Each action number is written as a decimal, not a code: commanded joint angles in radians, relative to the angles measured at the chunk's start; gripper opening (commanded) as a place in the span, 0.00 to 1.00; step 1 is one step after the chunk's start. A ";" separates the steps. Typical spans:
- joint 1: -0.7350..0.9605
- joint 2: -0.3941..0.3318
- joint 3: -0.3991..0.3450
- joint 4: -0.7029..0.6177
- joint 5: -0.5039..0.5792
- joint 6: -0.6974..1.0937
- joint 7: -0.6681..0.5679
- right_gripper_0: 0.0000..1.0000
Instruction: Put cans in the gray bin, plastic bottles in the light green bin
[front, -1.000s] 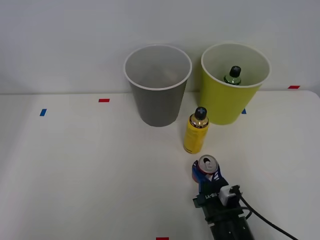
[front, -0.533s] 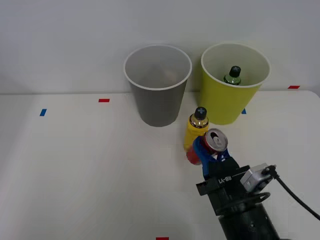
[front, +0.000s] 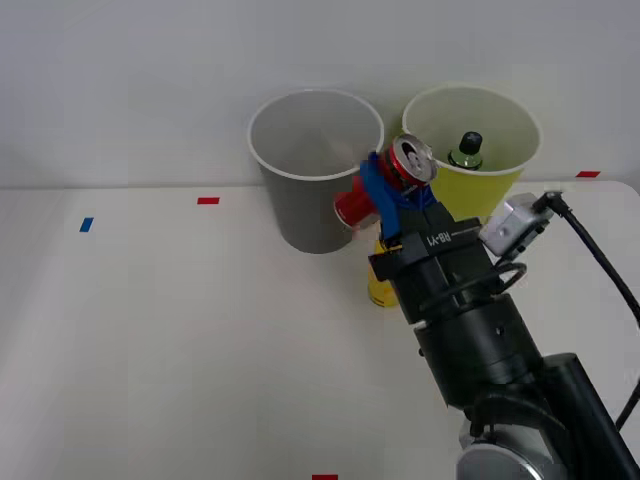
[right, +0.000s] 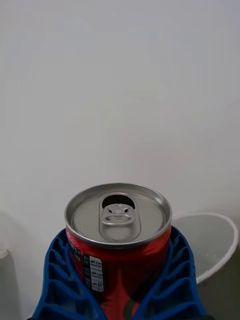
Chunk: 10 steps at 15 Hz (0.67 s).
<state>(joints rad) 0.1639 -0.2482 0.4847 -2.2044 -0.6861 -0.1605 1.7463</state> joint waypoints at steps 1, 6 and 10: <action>-0.146 0.142 -0.098 0.014 0.005 0.211 -0.001 0.00; -0.391 0.266 -0.176 0.281 0.040 0.211 0.021 0.00; -0.593 0.266 -0.256 0.515 0.079 0.208 0.053 0.00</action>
<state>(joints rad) -0.3711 0.0161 0.2609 -1.7529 -0.6217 0.0501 1.7875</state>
